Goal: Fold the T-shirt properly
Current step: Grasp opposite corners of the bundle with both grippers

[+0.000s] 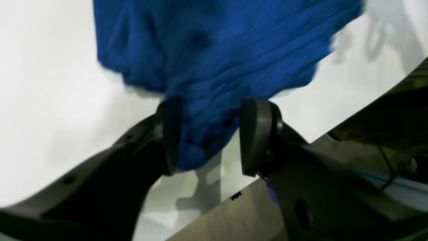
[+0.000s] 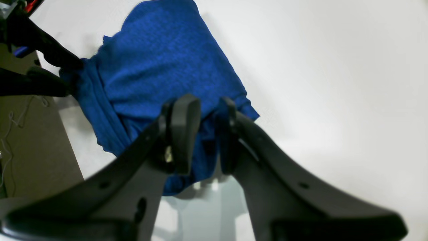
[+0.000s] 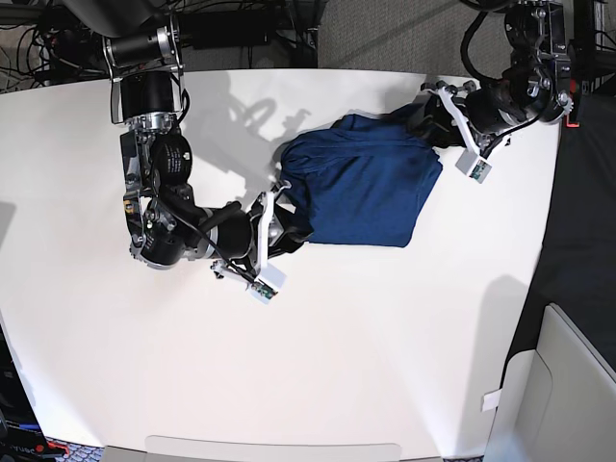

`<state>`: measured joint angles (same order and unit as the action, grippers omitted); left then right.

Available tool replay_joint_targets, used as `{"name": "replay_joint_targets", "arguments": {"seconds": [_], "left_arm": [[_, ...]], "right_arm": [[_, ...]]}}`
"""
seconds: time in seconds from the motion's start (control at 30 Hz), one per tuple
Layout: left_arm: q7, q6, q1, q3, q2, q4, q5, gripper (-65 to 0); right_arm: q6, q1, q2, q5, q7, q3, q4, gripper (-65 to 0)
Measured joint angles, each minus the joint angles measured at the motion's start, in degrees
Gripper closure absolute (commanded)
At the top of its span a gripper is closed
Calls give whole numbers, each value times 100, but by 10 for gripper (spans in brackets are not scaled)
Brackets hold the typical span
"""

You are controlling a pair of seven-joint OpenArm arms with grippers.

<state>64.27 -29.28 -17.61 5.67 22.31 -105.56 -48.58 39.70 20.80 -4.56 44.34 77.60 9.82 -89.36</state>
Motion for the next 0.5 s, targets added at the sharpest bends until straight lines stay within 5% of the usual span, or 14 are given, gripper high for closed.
{"name": "replay_joint_targets", "arguments": {"seconds": [0.5], "left_arm": [[-70,-11,-17,74,-2,-328,-31,-68]], "right_arm": [[0,-61,-17,0,-2,-26,-15,-124]]}}
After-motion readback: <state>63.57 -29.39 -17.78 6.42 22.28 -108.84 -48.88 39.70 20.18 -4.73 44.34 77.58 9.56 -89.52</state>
